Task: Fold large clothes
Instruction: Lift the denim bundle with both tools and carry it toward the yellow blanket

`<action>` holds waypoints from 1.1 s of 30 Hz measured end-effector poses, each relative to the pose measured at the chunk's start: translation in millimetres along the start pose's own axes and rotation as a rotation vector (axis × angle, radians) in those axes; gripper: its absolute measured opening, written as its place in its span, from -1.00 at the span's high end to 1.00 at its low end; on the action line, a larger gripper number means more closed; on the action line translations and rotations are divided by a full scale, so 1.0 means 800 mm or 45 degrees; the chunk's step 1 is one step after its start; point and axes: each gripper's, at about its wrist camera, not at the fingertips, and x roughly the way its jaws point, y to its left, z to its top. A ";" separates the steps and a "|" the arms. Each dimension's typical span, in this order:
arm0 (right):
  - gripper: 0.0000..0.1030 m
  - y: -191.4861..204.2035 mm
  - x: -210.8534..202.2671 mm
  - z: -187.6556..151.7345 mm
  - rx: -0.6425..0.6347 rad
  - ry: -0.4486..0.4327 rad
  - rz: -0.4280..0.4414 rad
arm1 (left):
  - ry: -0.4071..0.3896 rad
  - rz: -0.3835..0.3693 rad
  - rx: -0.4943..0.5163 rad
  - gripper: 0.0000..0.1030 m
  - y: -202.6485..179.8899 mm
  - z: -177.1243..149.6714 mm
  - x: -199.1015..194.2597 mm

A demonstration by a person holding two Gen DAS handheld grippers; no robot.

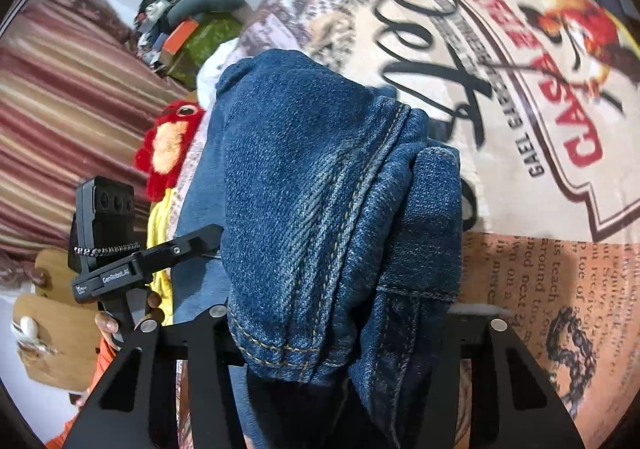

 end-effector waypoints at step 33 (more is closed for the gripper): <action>0.10 0.243 0.139 -0.047 -0.209 0.190 0.109 | -0.163 0.218 -0.141 -0.18 0.160 -0.077 -0.212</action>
